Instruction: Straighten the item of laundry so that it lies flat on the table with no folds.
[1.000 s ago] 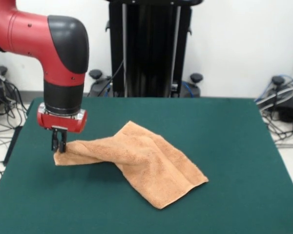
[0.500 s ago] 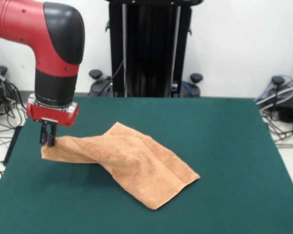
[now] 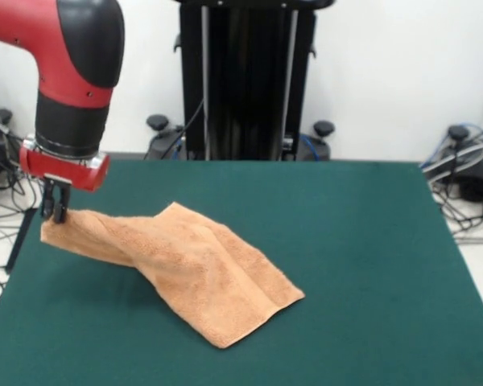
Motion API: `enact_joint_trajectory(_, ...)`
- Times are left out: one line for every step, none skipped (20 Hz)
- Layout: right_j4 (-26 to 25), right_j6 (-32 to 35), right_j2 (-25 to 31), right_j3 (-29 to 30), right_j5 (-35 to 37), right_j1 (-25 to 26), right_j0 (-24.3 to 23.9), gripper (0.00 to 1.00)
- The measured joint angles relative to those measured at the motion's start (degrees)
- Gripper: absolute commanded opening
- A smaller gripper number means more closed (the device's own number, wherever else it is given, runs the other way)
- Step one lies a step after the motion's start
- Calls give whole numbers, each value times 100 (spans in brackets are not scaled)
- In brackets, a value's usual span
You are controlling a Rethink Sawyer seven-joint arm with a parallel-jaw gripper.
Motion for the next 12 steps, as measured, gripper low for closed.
enact_joint_trajectory(12, 1, -42, 13, -1, -18, 24, 0)
enact_joint_trajectory(31, 4, -125, 35, 0, -33, 86, 0)
enact_joint_trajectory(48, 4, -149, 49, -4, -37, 105, 0)
enact_joint_trajectory(87, 11, -185, 83, -40, -29, 125, 0)
enact_joint_trajectory(125, 19, -221, 116, -77, -20, 144, 0)
enact_joint_trajectory(212, 55, -307, 179, -227, 32, 194, 0)
enact_joint_trajectory(274, 78, -343, 216, -365, 79, 207, 0)
enact_joint_trajectory(308, 91, -366, 234, -459, 113, 211, 0)
enact_joint_trajectory(377, 113, -422, 263, -630, 180, 226, 0)
enact_joint_trajectory(481, 136, -495, 315, -909, 288, 239, 0)
enact_joint_trajectory(540, 140, -535, 347, -1068, 354, 242, 0)
enact_joint_trajectory(591, 140, -576, 371, -1189, 402, 253, 0)
